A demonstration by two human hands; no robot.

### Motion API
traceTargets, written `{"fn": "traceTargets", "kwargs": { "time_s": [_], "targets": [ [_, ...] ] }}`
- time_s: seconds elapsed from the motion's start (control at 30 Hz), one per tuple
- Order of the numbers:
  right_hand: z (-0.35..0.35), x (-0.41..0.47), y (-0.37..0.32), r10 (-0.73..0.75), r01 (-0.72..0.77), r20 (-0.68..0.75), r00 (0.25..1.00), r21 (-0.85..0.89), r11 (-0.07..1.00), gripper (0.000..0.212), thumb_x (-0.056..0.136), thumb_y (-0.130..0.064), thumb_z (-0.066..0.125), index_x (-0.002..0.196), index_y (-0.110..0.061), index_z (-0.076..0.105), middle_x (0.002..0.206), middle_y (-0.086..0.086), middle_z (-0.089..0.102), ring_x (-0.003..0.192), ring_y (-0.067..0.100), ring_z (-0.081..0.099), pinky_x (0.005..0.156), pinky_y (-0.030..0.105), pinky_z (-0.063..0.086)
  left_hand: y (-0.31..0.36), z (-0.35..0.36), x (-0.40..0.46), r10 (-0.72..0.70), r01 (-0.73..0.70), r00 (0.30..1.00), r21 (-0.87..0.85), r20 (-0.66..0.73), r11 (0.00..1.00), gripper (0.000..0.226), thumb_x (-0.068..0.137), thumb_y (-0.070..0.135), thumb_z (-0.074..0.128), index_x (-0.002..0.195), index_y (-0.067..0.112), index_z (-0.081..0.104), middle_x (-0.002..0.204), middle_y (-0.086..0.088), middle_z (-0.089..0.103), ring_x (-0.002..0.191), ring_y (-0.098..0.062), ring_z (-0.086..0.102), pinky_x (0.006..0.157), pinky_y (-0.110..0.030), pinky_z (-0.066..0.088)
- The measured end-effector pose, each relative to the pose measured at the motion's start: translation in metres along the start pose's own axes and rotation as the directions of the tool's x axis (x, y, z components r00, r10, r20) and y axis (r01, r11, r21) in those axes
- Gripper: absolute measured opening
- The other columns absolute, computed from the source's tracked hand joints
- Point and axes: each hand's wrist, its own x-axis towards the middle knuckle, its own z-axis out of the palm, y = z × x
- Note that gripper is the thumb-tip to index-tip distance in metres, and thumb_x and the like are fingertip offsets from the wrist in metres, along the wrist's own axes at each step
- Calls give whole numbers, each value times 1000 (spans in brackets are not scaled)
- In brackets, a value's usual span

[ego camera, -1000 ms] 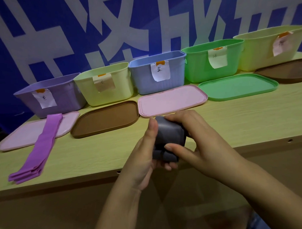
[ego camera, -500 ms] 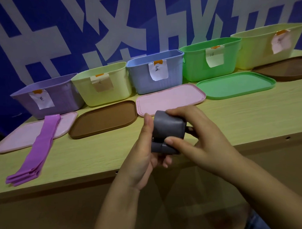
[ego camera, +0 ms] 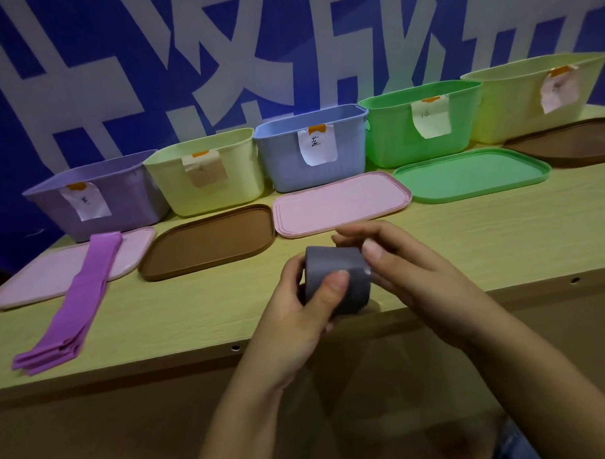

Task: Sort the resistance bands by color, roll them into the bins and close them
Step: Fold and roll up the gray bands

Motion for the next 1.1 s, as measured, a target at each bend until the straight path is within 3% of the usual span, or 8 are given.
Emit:
{"fn": "traceTargets", "kwargs": {
  "time_s": [0.17, 0.3, 0.4, 0.6, 0.7, 0.83, 1.0, 1.1],
  "targets": [
    [19, 9, 6, -78, 27, -275, 958, -185, 982, 26, 89, -43, 44, 86, -30, 66, 91, -10, 68, 89, 4, 63, 81, 28, 52, -7, 6, -2, 130, -134, 991, 227, 36, 965, 71, 59, 44, 80, 116, 53, 39, 115, 18, 54, 101, -5, 63, 83, -24, 54],
    [22, 12, 14, 131, -140, -219, 967, -26, 990, 34, 87, -48, 43, 94, -23, 65, 94, 2, 67, 91, 17, 64, 85, 40, 51, -1, 2, -5, 214, -217, 975, 429, 56, 877, 84, 69, 30, 81, 115, 67, 21, 115, 25, 50, 107, 3, 57, 86, -14, 49],
    [19, 12, 12, 191, -200, -166, 967, -40, 979, 36, 84, -47, 38, 97, -24, 63, 99, 6, 65, 100, 24, 61, 89, 42, 49, 3, -1, -5, 256, -255, 964, 532, 75, 807, 84, 72, 25, 78, 123, 56, 20, 103, 26, 51, 98, 3, 58, 76, -6, 44],
    [18, 11, 6, 213, -228, -204, 956, -54, 972, 47, 80, -60, 42, 92, -20, 65, 94, 5, 67, 87, 20, 65, 71, 39, 55, 6, -1, -4, 311, -260, 950, 582, 14, 770, 75, 64, 38, 84, 115, 42, 30, 107, 19, 56, 95, 0, 58, 75, -15, 50],
    [21, 9, 6, 122, -125, -257, 959, 4, 992, 39, 86, -50, 47, 91, -15, 64, 85, 3, 67, 80, 15, 65, 70, 33, 53, 11, 3, -4, 352, -285, 936, 626, 17, 726, 72, 62, 36, 84, 109, 41, 29, 101, 21, 53, 90, 1, 57, 68, -11, 46],
    [28, 6, 4, -10, 56, -359, 933, 116, 992, 40, 78, -47, 51, 97, -13, 61, 82, -3, 67, 73, 4, 64, 58, 18, 48, 11, 9, -4, 501, -384, 865, 665, 16, 641, 70, 63, 32, 85, 112, 40, 34, 105, 20, 42, 95, 2, 49, 76, -16, 49],
    [33, -1, -1, -146, 194, -413, 899, 77, 978, 46, 70, -56, 51, 102, -24, 52, 93, -7, 64, 82, -2, 64, 64, 14, 48, 18, 7, -6, 418, -385, 907, 499, 49, 777, 67, 66, 33, 83, 119, 35, 42, 114, 18, 41, 103, -2, 54, 78, -26, 56],
    [36, -5, -8, -223, 264, -404, 887, 48, 963, 45, 72, -54, 50, 109, -28, 46, 98, -13, 60, 88, -3, 62, 69, 15, 49, 18, 5, -11, 354, -382, 924, 377, 143, 844, 68, 67, 45, 74, 121, 51, 34, 124, 15, 42, 106, -7, 58, 78, -25, 56]
  ]
}}
